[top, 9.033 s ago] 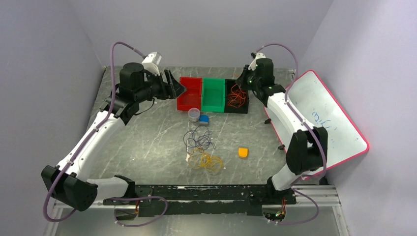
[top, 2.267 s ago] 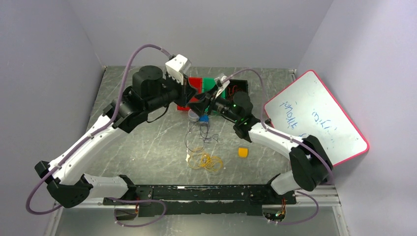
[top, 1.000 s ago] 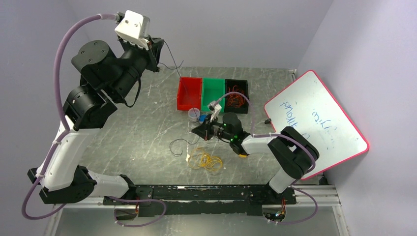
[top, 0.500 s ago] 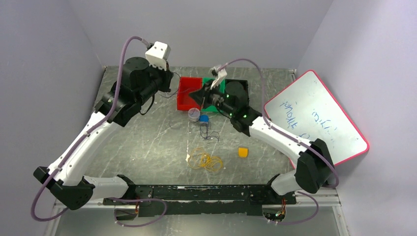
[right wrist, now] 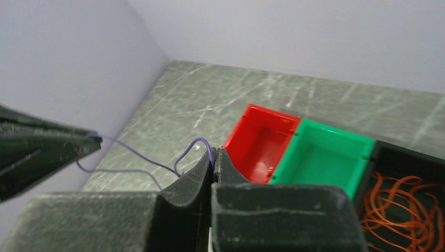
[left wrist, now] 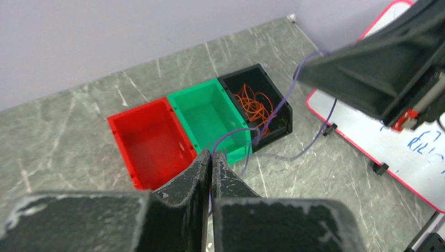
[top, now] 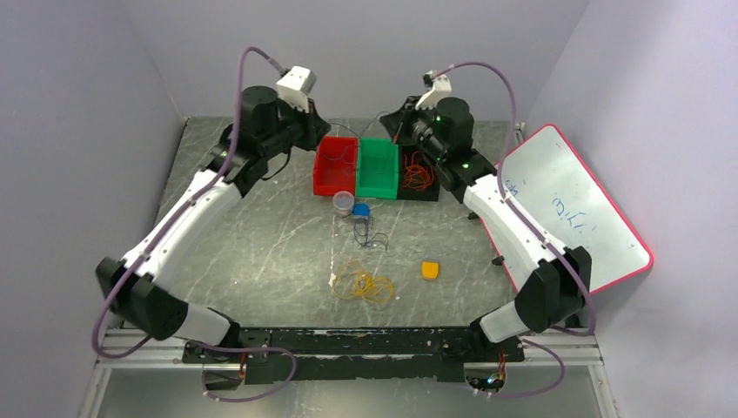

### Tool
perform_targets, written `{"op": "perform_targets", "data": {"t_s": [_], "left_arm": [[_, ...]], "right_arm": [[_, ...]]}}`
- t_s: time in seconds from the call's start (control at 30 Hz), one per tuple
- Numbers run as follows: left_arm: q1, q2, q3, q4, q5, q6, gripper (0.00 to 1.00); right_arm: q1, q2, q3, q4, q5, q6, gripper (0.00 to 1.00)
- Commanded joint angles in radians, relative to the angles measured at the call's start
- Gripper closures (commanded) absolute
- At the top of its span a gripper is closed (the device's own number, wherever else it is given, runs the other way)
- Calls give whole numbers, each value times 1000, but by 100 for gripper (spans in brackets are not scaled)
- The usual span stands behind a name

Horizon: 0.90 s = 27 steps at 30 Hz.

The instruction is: Untangle the cables

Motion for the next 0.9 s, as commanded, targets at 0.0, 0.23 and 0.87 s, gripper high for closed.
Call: {"op": "perform_targets", "data": {"t_s": [0.0,0.23,0.87], "left_arm": [[9,116,54,94,139,-26,93],[9,314,144,179,215,-70,93],[11,631,328,172,163,-79,93]], "right_arm": [[-73,59,47,-37,-25,-9,100],[-139,147,83,-11,-34,-28,100],[-182,425,195,113,-215,49,100]]}}
